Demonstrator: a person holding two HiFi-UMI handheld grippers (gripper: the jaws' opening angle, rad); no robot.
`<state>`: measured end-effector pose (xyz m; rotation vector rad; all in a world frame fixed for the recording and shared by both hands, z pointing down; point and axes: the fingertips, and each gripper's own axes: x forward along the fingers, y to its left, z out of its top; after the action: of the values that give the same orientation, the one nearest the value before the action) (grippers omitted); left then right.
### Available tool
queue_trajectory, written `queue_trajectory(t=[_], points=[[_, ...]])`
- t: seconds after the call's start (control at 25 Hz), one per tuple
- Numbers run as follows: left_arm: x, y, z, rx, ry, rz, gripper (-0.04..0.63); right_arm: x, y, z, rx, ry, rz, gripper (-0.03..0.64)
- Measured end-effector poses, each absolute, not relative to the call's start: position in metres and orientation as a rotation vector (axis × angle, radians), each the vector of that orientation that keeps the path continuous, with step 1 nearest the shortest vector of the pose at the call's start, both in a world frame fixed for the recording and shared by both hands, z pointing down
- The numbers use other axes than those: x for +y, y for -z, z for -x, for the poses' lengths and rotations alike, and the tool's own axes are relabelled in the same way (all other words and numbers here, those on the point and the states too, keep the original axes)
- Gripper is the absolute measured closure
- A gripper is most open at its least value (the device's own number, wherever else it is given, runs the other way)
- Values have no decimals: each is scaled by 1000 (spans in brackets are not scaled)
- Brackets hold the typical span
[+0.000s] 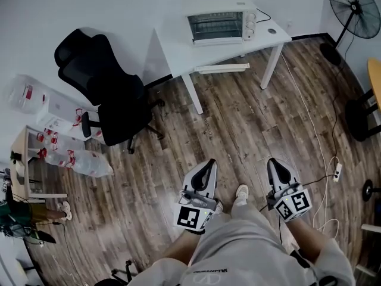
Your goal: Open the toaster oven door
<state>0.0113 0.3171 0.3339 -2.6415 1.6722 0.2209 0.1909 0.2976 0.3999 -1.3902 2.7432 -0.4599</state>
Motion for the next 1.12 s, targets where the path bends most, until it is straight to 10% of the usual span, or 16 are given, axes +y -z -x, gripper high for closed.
queue_trajectory(t=[1.12], points=[[413, -320, 13, 1618, -279, 2637, 586, 387, -354, -182, 2695, 321, 1450, 598]])
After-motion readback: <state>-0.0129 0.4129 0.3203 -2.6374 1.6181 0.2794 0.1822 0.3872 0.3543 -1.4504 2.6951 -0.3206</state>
